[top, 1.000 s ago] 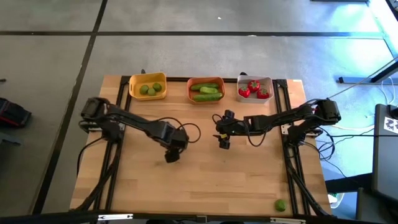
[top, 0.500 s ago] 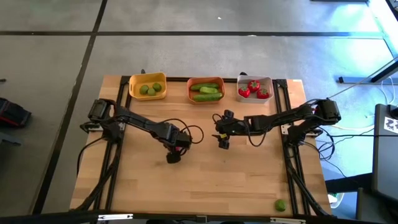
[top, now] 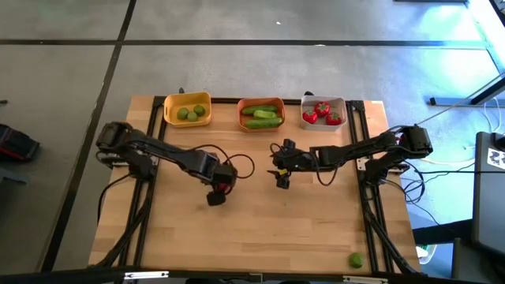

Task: Sort produce into baskets
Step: Put the tomato into the white bin

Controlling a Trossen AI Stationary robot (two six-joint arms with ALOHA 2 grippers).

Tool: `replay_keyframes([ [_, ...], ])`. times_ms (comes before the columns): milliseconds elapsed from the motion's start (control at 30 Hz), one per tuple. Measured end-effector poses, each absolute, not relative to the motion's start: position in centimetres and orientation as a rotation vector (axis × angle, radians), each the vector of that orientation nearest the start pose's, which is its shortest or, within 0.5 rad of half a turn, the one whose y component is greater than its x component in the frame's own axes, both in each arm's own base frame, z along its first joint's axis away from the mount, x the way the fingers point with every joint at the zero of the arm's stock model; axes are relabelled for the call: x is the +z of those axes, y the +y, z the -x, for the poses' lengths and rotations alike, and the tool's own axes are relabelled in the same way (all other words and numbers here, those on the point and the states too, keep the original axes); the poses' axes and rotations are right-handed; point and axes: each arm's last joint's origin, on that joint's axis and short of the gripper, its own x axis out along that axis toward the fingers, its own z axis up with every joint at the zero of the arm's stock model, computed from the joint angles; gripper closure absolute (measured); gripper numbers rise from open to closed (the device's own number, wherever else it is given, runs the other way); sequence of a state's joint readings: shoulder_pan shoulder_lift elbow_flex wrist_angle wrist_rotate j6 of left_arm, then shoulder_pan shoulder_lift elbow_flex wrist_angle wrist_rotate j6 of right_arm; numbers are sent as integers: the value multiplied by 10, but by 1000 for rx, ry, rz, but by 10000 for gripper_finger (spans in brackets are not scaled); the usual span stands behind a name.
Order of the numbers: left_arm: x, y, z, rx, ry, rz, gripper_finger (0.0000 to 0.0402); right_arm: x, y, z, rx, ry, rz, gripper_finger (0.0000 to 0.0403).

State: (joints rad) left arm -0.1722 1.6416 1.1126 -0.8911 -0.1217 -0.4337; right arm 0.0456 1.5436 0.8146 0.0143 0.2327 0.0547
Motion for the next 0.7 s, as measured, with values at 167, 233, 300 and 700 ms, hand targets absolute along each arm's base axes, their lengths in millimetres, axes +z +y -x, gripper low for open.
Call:
replay_keyframes([
  [167, 215, -57, -273, 285, 1338, 110, 40, 193, 10, -314, -120, 607, -11, 123],
  [233, 216, -62, -264, 305, 1314, 87, 40, 198, 12, -318, -79, 547, -32, 123],
  [300, 212, -66, -252, 340, 1305, 80, 40, 203, 13, -320, -52, 493, -57, 123],
  [700, 165, -77, -196, 415, 1093, 238, 57, 214, 15, -365, -23, 466, -100, 58],
])
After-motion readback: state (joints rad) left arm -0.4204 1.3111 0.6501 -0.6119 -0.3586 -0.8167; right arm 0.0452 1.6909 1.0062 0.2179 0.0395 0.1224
